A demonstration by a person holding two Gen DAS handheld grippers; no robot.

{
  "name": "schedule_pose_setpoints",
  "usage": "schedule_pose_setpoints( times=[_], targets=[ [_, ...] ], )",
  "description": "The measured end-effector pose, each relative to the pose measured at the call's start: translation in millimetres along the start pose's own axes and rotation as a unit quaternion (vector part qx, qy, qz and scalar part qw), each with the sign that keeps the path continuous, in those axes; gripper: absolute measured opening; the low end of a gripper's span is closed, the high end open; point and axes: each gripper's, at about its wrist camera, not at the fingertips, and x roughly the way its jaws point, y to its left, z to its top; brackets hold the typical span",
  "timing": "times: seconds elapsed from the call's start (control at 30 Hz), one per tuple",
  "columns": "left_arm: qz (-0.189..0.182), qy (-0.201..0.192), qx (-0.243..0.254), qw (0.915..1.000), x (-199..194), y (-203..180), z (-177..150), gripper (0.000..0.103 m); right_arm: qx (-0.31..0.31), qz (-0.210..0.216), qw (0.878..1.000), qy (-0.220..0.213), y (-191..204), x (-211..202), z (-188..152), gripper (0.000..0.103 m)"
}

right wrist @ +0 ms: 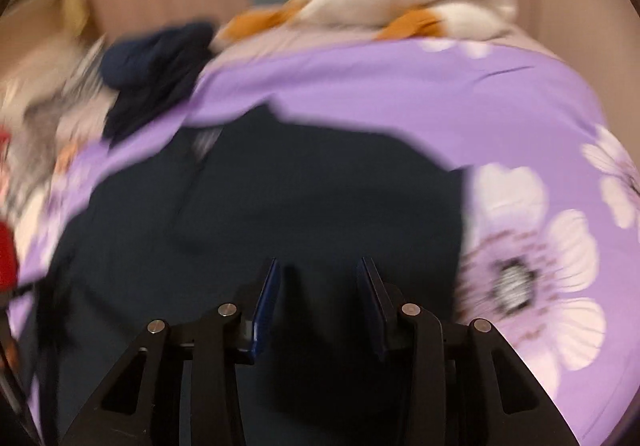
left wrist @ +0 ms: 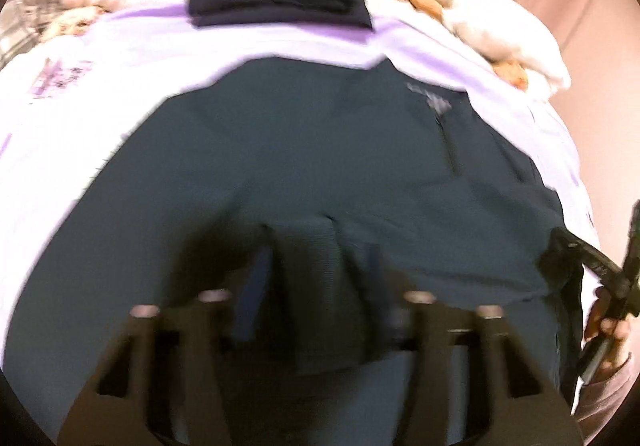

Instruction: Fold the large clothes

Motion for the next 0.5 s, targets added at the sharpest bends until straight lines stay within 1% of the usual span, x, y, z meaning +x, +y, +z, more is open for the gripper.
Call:
schedule_pose_setpoints(
  times=[0.03, 0.1, 0.13, 0.2, 0.23, 0.27, 0.3, 0.33, 0.37, 0.4, 0.43, 0.47, 0.5],
  targets=[
    [0.017, 0.011, 0.004, 0.9998, 9.7, -1.1, -3.3, 0.028, -0.016, -0.010, 1.000, 0.014, 3.5, 7.9, -4.9, 0.041],
    [0.027, 0.027, 0.000, 0.9993, 23.8, 4.2, -10.3, 0.031, -0.032, -0.032, 0.998, 0.046, 7.3, 28.6, -11.1, 0.041],
    [0.024, 0.029, -0.005, 0.9993, 27.8, 8.4, -13.0, 0.033, -0.038, -0.039, 0.997, 0.054, 7.7, 34.9, -12.6, 0.041],
    [0.013, 0.023, -0.017, 0.9995, 24.3, 12.6, -11.4, 0.033, -0.046, -0.051, 0.996, 0.050, 10.3, 41.6, -11.3, 0.041],
    [0.006, 0.026, -0.031, 0.9992, 18.7, 16.8, -10.6, 0.036, -0.044, -0.054, 0.996, 0.053, 10.4, 43.6, -6.7, 0.041],
    [0.000, 0.026, -0.041, 0.9988, 12.7, 18.8, -11.5, 0.044, -0.035, -0.054, 0.996, 0.058, 8.8, 43.7, -2.7, 0.041],
    [-0.013, 0.021, -0.056, 0.9981, 0.5, 23.9, -14.7, 0.051, -0.021, -0.049, 0.997, 0.062, 7.0, 40.9, 0.3, 0.041],
    [-0.024, 0.014, -0.063, 0.9976, -11.8, 27.2, -20.0, 0.053, -0.011, -0.044, 0.997, 0.061, 10.9, 30.0, -11.8, 0.041],
    [-0.039, 0.001, -0.071, 0.9967, -30.2, 34.2, -28.4, 0.058, -0.001, -0.030, 0.998, 0.055, 12.0, 21.3, -11.9, 0.041],
    [-0.043, -0.009, -0.076, 0.9961, -44.7, 40.0, -37.0, 0.066, 0.004, -0.017, 0.999, 0.045, 14.0, 10.8, -13.5, 0.043],
    [-0.043, -0.019, -0.084, 0.9953, -63.0, 49.6, -49.9, 0.072, 0.008, -0.010, 0.999, 0.039, 15.6, 3.4, -15.6, 0.047],
    [-0.042, -0.026, -0.093, 0.9945, -76.7, 55.8, -61.0, 0.082, 0.010, 0.000, 0.999, 0.035, 18.6, -6.4, -20.0, 0.049],
    [-0.041, -0.037, -0.107, 0.9927, -95.0, 70.0, -76.3, 0.084, 0.009, 0.013, 0.999, 0.033, 22.2, -15.6, -25.7, 0.050]
  ],
)
